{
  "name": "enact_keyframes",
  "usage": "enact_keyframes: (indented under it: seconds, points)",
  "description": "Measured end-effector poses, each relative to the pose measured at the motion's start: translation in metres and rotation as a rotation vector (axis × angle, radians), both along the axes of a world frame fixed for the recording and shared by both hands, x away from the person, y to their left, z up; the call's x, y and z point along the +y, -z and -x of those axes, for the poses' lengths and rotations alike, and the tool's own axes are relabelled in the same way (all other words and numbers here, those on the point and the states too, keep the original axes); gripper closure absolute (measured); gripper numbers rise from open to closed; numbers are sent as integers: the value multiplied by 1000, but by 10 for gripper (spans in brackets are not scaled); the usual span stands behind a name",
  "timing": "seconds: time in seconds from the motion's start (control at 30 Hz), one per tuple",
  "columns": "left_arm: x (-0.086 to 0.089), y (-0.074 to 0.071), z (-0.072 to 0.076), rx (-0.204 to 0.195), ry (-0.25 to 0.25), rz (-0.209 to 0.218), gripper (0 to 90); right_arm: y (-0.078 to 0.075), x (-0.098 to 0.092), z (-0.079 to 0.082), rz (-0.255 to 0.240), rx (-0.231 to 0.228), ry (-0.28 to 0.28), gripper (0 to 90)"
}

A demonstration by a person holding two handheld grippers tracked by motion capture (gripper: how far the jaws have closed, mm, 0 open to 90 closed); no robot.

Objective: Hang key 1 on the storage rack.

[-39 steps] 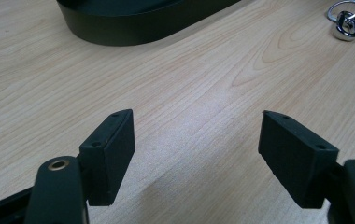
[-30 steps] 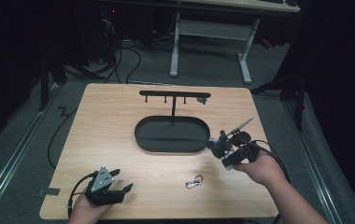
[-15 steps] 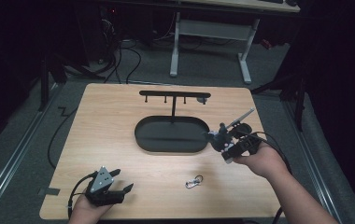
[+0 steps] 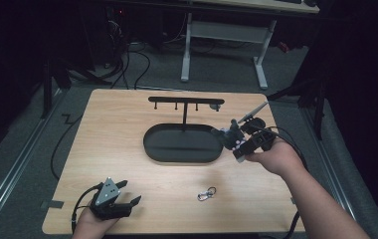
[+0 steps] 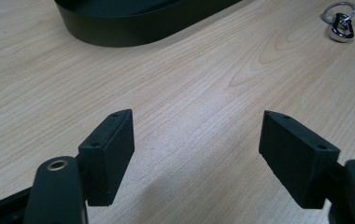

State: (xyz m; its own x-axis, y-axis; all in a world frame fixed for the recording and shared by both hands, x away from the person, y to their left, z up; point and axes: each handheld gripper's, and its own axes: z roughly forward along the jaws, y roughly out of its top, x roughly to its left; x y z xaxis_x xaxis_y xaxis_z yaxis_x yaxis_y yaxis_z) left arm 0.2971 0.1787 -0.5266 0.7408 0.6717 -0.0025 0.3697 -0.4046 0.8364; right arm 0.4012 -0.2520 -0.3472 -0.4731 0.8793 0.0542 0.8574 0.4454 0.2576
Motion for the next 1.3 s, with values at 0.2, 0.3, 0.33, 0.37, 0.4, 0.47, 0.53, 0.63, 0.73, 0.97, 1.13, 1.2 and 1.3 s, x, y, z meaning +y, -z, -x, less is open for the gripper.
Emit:
enact_keyframes:
  seconds: [0.2,0.3,0.33,0.37,0.4,0.47,0.53,0.63,0.73,0.97,1.13,1.2,1.3]
  points:
    - [1,0,0,1,-2,5,273,-7,3,-10,-9,-1,7,490]
    - [1,-1,0,0,0,3,273,-8,4,-13,-5,2,6,490]
    - [1,-1,0,1,1,3,273,-8,4,-14,-9,2,9,490]
    - [1,-1,0,3,3,2,273,-9,4,-15,-6,1,8,490]
    - [1,0,0,0,1,4,273,-9,5,-16,-9,4,9,490]
    - [1,0,0,1,2,4,273,-12,5,-18,-7,2,13,490]
    - [1,0,0,1,1,3,273,-14,6,-21,-11,1,22,490]
    - [1,0,1,2,-1,4,273,-16,6,-24,-12,-11,14,490]
    - [3,0,0,3,-3,5,273,-22,7,-29,-13,-20,19,490]
    - [3,0,0,4,-3,7,273,-28,10,-34,-14,-33,26,490]
    - [3,0,0,4,-3,7,273,-34,11,-38,-14,-54,24,490]
    - [3,0,0,4,-1,6,273,-37,13,-39,-20,-61,22,490]
    - [2,0,0,4,0,6,274,-39,15,-43,-8,-77,29,489]
